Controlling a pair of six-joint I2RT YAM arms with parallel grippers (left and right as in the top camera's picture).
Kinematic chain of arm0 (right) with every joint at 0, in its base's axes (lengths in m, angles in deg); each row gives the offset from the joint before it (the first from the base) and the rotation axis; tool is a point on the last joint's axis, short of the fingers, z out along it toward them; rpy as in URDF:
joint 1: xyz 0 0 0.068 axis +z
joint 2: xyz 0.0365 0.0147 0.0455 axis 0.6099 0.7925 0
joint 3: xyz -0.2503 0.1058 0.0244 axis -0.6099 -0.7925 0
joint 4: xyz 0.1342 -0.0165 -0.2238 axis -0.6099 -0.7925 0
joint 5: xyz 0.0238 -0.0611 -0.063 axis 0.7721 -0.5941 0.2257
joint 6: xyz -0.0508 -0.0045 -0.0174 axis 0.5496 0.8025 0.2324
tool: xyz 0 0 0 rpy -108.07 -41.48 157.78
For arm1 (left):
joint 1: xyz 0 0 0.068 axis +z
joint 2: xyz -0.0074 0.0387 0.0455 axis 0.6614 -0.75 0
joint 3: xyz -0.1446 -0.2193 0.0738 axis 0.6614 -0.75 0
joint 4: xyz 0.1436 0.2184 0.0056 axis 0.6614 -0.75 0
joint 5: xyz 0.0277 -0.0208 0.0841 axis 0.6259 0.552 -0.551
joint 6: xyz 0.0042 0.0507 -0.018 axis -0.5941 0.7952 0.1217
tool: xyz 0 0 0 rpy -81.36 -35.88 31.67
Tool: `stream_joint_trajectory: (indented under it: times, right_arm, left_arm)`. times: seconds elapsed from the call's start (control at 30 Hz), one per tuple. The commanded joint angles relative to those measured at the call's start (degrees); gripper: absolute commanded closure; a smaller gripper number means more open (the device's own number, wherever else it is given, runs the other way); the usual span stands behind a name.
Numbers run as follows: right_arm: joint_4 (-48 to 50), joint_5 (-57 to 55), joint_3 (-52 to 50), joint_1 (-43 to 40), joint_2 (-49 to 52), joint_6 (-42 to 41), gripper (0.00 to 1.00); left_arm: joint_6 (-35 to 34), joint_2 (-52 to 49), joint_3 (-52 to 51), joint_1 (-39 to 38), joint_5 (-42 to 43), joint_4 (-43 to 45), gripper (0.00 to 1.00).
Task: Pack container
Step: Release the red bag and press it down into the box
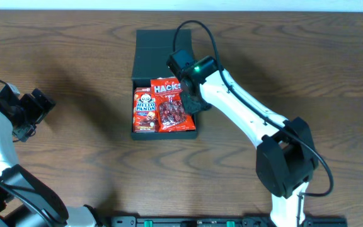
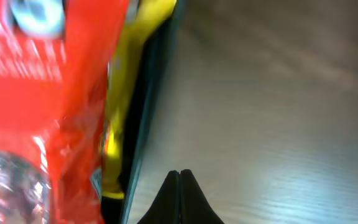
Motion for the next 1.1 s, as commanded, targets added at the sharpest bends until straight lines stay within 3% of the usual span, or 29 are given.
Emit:
stream_joint_trajectory:
  times: [0.0, 0.1, 0.37, 0.63, 0.87, 1.07]
  right_arm:
    - [2.0, -2.5, 4.2, 0.5, -1.9, -0.9, 0.98]
    - [6.4, 6.6, 4.7, 0.8, -2.0, 5.1, 0.98]
    - [14.3, 22.9, 0.9, 1.0, -1.5, 10.1, 0.99]
    - [26.8, 45.4, -11.2, -1.4, -1.3, 11.4, 0.99]
    - [32.8, 46.7, -21.0, -5.9, -1.3, 9.1, 0.99]
    - [34.9, 47.5, -22.1, -7.2, -1.3, 8.7, 0.99]
  left_arm:
    - [0.4, 0.9, 1.2, 0.0, 0.0, -0.2, 0.05]
    - [0.4, 0.9, 1.2, 0.0, 0.0, -0.4, 0.05]
    - [0.4, 0.9, 1.2, 0.0, 0.0, -0.7, 0.05]
    - [0.4, 0.9, 1.2, 0.0, 0.0, -0.7, 0.05]
    - [0.4, 0.9, 1.2, 0.0, 0.0, -0.5, 0.05]
    - [0.4, 0.9, 1.2, 0.0, 0.0, -0.5, 0.05]
